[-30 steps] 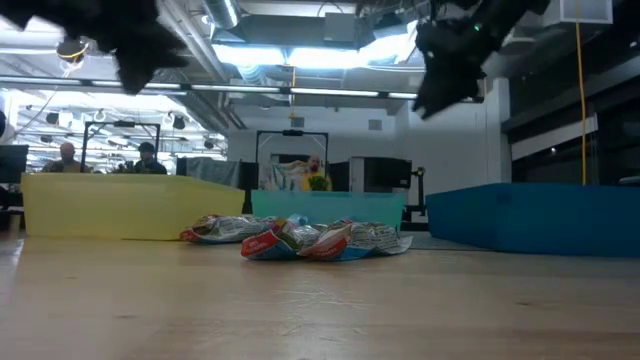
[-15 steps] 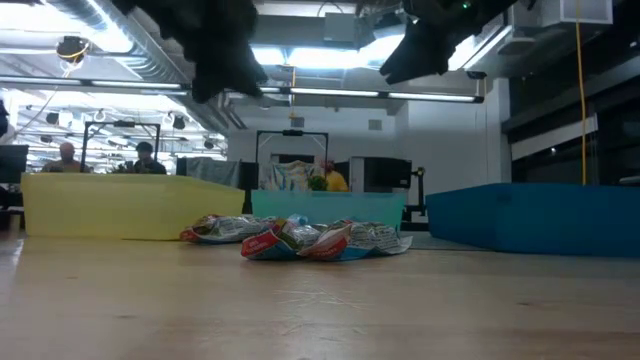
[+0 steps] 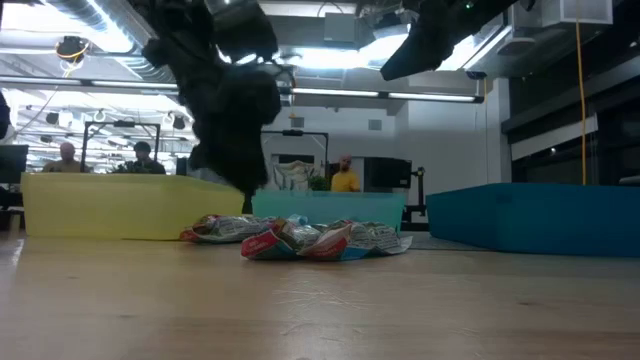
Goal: Pick and place Granola Bars by type
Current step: Put the red granola bar into the yellow bin
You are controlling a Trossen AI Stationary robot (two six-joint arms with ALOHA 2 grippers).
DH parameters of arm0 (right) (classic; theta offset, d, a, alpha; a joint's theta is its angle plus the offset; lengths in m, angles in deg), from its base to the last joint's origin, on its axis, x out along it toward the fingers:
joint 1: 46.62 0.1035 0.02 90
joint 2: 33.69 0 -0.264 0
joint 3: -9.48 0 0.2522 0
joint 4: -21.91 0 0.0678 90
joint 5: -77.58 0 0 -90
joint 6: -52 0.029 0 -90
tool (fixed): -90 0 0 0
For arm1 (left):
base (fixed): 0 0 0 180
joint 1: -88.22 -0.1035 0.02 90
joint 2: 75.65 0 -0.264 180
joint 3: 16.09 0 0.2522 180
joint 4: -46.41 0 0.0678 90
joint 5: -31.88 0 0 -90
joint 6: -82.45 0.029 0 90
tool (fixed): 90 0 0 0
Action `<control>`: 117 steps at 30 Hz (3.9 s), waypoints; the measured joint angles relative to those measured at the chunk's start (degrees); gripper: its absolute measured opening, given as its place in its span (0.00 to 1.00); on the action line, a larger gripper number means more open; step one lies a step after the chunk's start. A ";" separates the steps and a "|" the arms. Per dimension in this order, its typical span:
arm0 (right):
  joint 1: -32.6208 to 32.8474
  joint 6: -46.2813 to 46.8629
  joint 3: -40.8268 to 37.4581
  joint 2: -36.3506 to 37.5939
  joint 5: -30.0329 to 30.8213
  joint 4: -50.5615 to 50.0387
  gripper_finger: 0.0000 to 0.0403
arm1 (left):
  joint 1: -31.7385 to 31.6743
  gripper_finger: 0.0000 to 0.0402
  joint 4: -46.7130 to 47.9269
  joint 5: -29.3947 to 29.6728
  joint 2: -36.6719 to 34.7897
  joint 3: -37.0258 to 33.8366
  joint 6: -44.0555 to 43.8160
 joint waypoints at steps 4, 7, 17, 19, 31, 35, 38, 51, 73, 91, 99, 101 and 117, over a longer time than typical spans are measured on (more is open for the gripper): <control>0.00 -0.49 0.00 0.00 -2.63 -0.02 0.41 | 0.00 0.45 -0.18 -1.51 3.01 0.00 -0.28; 0.00 -0.51 0.00 0.00 -3.38 -0.02 0.38 | 0.00 0.48 -0.49 -1.48 4.44 0.13 -0.46; 0.00 1.32 0.00 0.00 -3.96 -0.04 0.36 | -0.02 0.48 -0.35 0.31 6.30 -0.10 1.51; 0.00 1.52 0.00 0.00 -4.70 -0.02 0.36 | -0.02 0.48 -0.32 0.47 6.01 -0.09 1.46; 0.00 1.87 0.00 0.00 -5.30 0.31 0.36 | -0.02 0.48 0.46 -2.54 5.48 0.71 1.05; 0.00 1.68 0.00 0.00 -5.30 0.34 0.36 | -0.07 0.48 5.35 -1.92 5.47 5.30 4.11; 0.00 1.32 0.00 0.00 -5.31 0.35 0.36 | -0.07 0.48 9.25 0.01 5.46 9.60 7.51; 0.00 1.24 0.00 0.00 -5.37 0.31 0.36 | -0.96 0.48 16.60 3.60 8.31 12.70 16.45; 0.37 2.94 0.00 0.00 -6.85 0.07 0.36 | -3.83 0.41 15.23 3.22 15.04 12.76 20.56; 0.33 2.67 -0.02 0.00 -6.80 0.26 0.36 | -3.65 0.01 27.72 1.50 14.36 24.60 23.45; 0.33 2.55 -0.02 0.00 -6.79 0.26 0.36 | -3.71 0.01 44.08 6.11 14.27 42.31 29.43; 0.33 2.53 -0.02 0.00 -6.79 0.26 0.36 | -3.89 0.01 47.16 8.32 14.27 45.73 30.99; 0.34 2.73 -0.07 -0.04 -5.04 0.25 0.36 | -11.43 0.01 70.64 18.24 3.85 44.56 34.55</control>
